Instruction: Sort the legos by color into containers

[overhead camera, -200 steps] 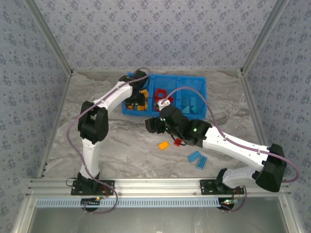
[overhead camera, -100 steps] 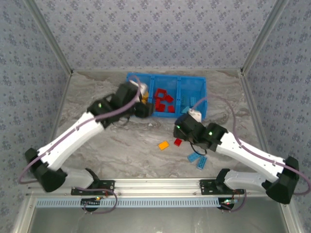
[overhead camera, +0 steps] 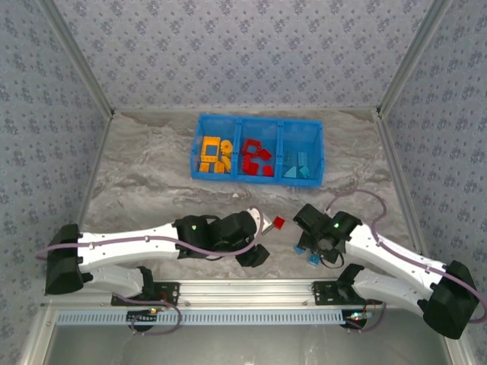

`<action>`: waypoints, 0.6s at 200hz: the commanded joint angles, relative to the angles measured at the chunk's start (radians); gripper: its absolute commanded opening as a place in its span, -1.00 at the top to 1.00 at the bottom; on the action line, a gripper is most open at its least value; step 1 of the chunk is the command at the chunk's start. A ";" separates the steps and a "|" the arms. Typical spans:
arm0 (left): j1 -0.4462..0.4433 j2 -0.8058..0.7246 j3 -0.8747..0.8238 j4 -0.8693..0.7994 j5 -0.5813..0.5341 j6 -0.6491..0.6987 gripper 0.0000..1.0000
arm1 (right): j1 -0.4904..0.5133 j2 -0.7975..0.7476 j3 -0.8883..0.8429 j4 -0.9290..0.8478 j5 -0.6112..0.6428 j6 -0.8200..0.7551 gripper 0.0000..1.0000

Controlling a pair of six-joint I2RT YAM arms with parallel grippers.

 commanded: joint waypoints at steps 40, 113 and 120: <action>-0.043 0.023 -0.002 0.089 -0.039 -0.016 -0.24 | 0.006 0.000 -0.095 0.066 -0.073 0.012 -0.23; -0.044 0.021 0.018 0.078 -0.060 -0.014 -0.24 | -0.023 0.052 -0.144 0.125 -0.054 -0.003 -0.05; -0.044 0.021 0.018 0.080 -0.061 -0.013 -0.24 | -0.030 0.058 -0.150 0.135 -0.051 -0.009 -0.03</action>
